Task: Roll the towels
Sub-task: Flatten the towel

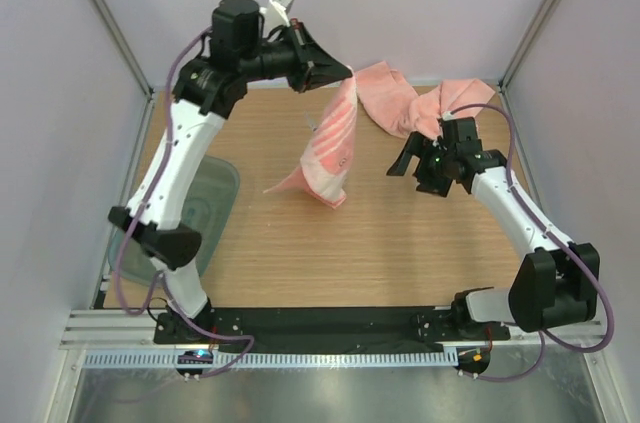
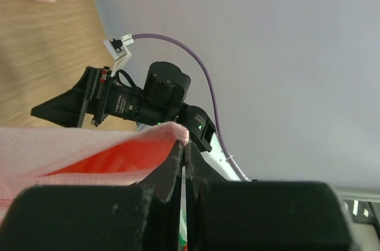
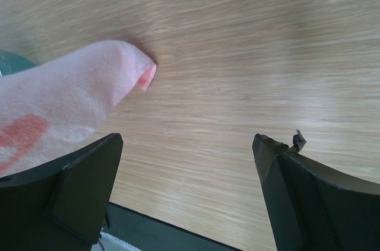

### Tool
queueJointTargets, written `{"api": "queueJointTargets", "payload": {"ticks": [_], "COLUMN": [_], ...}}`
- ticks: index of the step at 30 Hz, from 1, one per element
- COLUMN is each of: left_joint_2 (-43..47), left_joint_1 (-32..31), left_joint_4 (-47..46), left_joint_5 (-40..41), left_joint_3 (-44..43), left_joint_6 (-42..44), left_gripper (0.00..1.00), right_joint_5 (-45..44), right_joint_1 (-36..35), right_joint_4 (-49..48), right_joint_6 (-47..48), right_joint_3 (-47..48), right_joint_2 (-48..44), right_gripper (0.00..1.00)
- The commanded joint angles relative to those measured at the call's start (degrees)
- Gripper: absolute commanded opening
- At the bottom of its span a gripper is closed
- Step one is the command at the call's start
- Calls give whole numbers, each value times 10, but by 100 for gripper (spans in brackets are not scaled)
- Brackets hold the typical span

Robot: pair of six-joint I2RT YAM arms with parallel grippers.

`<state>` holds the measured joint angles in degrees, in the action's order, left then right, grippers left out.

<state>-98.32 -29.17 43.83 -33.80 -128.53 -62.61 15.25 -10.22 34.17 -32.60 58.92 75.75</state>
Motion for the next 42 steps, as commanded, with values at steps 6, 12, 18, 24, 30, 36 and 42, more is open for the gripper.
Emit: {"api": "queueJointTargets", "payload": {"ticks": [6, 12, 18, 24, 30, 36, 42], "left_joint_2": [-105, 97, 325, 357, 364, 329, 322], "left_joint_1": [-53, -20, 21, 22, 22, 22, 22], "left_joint_4": [-132, -41, -14, 39, 20, 46, 39], "left_joint_5": [-172, -94, -58, -22, -1, 46, 66], "left_joint_3": [-192, 89, 487, 714, 801, 786, 793], "left_joint_6": [-104, 28, 98, 131, 123, 151, 155], "left_gripper": [0, 0, 1, 0, 0, 0, 0], "right_joint_5": [-36, -69, -25, 41, 37, 22, -5], "right_joint_1": [92, 122, 122, 114, 27, -86, -131], "right_joint_4": [44, 69, 39, 28, 39, 10, 29], "right_joint_6": [51, 75, 66, 66, 77, 83, 105], "right_joint_3": [35, 60, 47, 53, 43, 44, 95], "right_joint_2": [-20, -30, -13, 40, 80, 137, 238], "right_gripper": [100, 100, 100, 100, 100, 100, 91]}}
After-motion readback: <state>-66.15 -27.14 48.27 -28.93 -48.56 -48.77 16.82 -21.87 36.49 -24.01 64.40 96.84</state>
